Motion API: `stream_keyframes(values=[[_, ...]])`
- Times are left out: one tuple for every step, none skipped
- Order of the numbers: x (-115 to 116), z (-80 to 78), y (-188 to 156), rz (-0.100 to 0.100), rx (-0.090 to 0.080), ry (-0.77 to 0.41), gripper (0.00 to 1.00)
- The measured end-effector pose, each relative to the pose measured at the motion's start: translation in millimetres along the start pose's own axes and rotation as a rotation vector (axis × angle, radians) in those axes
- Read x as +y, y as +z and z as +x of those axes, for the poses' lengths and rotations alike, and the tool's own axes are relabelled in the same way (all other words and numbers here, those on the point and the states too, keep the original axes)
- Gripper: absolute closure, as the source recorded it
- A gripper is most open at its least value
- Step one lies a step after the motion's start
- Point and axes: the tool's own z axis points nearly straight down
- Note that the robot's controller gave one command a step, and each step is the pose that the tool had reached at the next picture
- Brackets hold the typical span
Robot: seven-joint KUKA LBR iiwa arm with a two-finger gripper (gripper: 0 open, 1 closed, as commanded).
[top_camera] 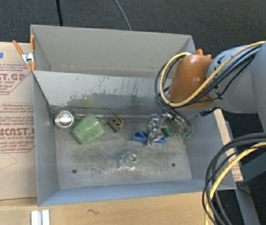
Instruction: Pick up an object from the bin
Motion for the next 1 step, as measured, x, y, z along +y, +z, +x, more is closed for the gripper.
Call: stream_keyframes(values=[[0.4, -2.1, -56.8, 0.001, -0.004, -0.001, 1.0]])
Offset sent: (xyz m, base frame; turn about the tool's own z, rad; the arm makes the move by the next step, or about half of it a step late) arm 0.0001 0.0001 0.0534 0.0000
